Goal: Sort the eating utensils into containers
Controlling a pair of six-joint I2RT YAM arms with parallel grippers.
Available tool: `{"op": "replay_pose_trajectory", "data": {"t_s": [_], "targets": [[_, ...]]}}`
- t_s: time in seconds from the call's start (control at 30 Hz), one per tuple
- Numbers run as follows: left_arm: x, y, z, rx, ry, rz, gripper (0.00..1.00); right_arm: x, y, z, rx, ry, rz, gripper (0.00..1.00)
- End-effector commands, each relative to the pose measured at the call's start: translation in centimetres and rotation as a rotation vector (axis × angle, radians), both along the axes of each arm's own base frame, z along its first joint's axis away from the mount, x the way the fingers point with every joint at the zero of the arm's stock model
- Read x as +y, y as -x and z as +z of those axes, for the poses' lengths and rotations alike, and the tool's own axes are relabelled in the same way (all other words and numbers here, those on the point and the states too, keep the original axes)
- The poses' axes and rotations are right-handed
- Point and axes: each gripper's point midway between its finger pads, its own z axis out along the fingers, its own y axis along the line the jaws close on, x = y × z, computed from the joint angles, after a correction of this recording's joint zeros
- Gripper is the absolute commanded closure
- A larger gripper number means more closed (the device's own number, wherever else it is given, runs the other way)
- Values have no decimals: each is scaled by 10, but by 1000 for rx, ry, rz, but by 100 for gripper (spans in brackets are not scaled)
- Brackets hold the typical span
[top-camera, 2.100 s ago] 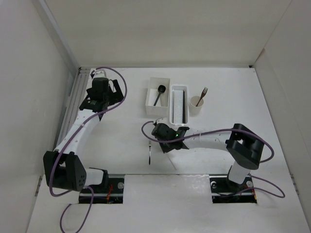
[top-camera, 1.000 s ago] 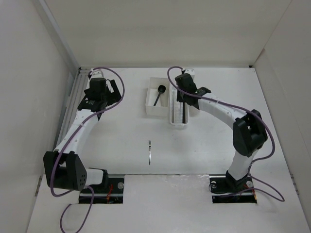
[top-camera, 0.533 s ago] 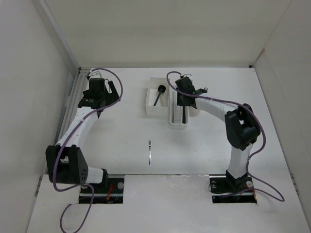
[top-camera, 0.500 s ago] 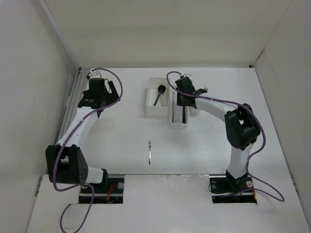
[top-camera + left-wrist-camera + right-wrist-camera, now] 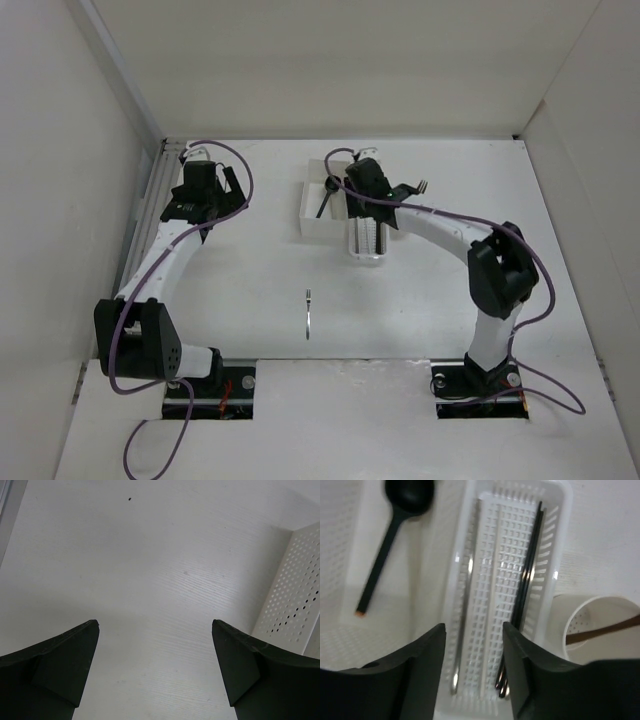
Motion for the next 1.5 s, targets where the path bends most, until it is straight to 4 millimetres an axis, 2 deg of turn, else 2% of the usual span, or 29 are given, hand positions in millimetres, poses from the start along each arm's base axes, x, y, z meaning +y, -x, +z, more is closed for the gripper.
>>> {"op": "replay_pose_trajectory", "data": {"t_s": [0.0, 0.07, 0.1, 0.17, 0.2, 0.23, 0.3, 0.33, 0.37, 0.47, 0.53, 0.63, 0.67, 0.77, 0.83, 0.87, 0.9, 0.97, 1.03, 1.07, 1.13, 1.27, 1.33, 1.37, 1.47], "targets": [[1, -5, 28, -89, 13, 6, 5, 48, 38, 94, -188, 1, 142, 43], [3, -5, 28, -89, 7, 14, 5, 63, 73, 78, -133, 1, 187, 31], [3, -4, 32, -100, 8, 15, 5, 67, 92, 67, -91, 13, 207, 30], [7, -3, 36, -112, -3, 30, 5, 96, 153, 25, 59, 12, 284, 29], [7, -3, 36, -112, -3, 30, 5, 98, 153, 19, 75, -1, 261, 29], [7, -3, 36, -112, -3, 30, 5, 111, 178, 6, 130, -3, 313, 29], [7, -2, 39, -121, -2, 31, 5, 123, 199, -12, 188, 7, 350, 32], [5, -1, 43, -133, 5, 22, 5, 133, 213, -15, 209, 10, 378, 32], [5, -1, 43, -133, 6, 22, 5, 143, 216, -12, 214, 4, 397, 33], [3, 0, 47, -142, 20, 21, 5, 151, 230, -26, 263, 36, 406, 34], [3, 2, 53, -161, 22, 21, 5, 152, 235, -30, 279, 16, 376, 37], [2, 5, 48, -151, 28, 12, 5, 146, 243, -45, 312, -8, 335, 41], [2, 6, 52, -160, 29, 12, 5, 147, 245, -44, 315, -32, 333, 41], [2, 9, 51, -160, 29, 12, 5, 156, 250, -51, 322, -61, 348, 46], [2, 7, 53, -169, 30, 12, 5, 172, 259, -48, 319, -63, 381, 47], [2, 7, 53, -169, 30, 12, 5, 171, 257, -52, 317, -36, 380, 47], [-2, 7, 53, -169, 30, 1, 5, 170, 263, -66, 345, 11, 384, 47], [-6, 8, 53, -169, 31, -8, 5, 169, 266, -76, 378, 22, 364, 47], [-9, 8, 53, -169, 32, -17, 5, 167, 268, -77, 384, 5, 339, 48], [-9, 8, 53, -169, 32, -17, 5, 158, 272, -83, 396, 11, 322, 48], [-9, 8, 53, -169, 32, -17, 5, 156, 272, -74, 377, -38, 290, 48], [-12, 8, 53, -169, 33, -26, 5, 157, 271, -86, 378, -28, 296, 51], [-13, 7, 49, -160, 32, -26, 5, 171, 267, -86, 375, -34, 322, 53], [-13, 7, 49, -160, 32, -26, 5, 170, 267, -97, 389, 0, 323, 55], [-11, 7, 49, -160, 26, -19, 5, 166, 271, -104, 412, 22, 322, 61]]}}
